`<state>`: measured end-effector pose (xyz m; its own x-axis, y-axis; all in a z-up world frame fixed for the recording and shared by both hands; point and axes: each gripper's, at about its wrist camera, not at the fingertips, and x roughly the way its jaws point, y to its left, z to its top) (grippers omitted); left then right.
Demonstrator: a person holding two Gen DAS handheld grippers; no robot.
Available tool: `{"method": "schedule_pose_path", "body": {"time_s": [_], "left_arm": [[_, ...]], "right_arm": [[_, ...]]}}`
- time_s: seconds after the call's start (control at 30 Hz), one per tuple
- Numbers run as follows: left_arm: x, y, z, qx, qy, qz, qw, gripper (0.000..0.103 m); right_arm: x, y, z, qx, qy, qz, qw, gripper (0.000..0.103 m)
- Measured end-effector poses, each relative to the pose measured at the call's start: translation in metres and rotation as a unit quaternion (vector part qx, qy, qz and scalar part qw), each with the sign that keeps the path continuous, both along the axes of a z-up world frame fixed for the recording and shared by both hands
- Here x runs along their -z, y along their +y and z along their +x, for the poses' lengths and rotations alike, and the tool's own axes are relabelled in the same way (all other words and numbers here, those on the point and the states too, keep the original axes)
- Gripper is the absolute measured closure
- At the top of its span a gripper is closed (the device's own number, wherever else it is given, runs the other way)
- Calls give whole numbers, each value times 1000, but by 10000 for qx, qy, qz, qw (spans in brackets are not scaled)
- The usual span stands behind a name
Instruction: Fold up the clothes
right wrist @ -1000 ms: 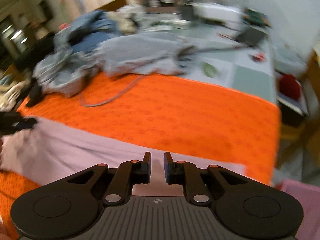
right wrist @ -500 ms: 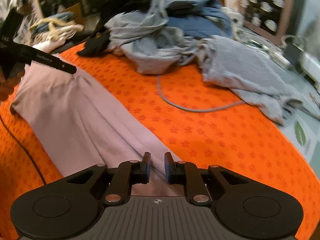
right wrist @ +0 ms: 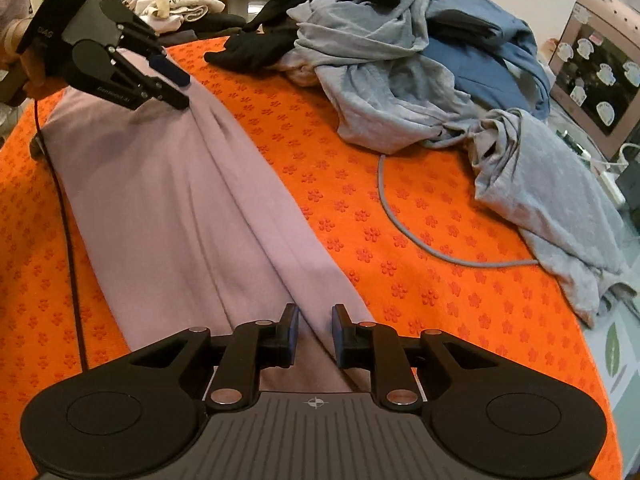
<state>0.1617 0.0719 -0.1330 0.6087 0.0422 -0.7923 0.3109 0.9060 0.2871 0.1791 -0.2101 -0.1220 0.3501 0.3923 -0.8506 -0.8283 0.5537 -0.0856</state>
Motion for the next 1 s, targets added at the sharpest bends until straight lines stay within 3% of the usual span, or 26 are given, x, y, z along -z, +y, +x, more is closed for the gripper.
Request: {"method": "schedule_pose_path", "body": {"time_s": [0.07, 0.1, 0.17, 0.33, 0.4, 0.6, 0.63, 0.67, 0.7, 0.77, 0.87, 1.0], "left_arm": [[0, 5, 1, -66, -60, -146, 9999, 74], [-1, 6, 1, -95, -90, -206, 9997, 88], [-3, 8, 0, -149, -198, -336, 9991, 99], [-13, 14, 1, -418, -532, -588, 9960, 102], [-8, 13, 7, -449, -440, -570, 9964, 102], [4, 11, 22, -558, -315, -553, 9964, 99], [4, 12, 25, -649, -321, -596, 9956, 97], [3, 14, 27, -759, -327, -650, 9945, 95], [3, 16, 30, -890, -321, -710, 9930, 95], [0, 21, 33, -1163, -310, -849, 9891, 92], [-11, 26, 30, -1484, -332, -1064, 9826, 77], [-28, 28, 19, -1726, -296, -1283, 9761, 70]], "right_arm": [[1, 2, 1, 22, -19, -10, 10000, 83], [1, 2, 1, 37, -22, 1, 10000, 85], [-2, 3, 2, 45, -46, 2, 10000, 99], [-20, 3, 10, 185, -245, 67, 9995, 100], [-21, 5, 16, 208, -241, 39, 9995, 100], [3, 10, 29, 267, -96, -166, 9995, 97], [6, 10, 30, 321, -103, -178, 9993, 94], [6, 9, 31, 435, -127, -167, 9988, 84], [5, 6, 32, 588, -157, -164, 9980, 76], [0, -3, 33, 934, -170, -94, 9954, 76], [-12, -21, 28, 1508, -187, 47, 9884, 72], [-30, -61, 13, 2532, -73, 422, 9665, 64]]}}
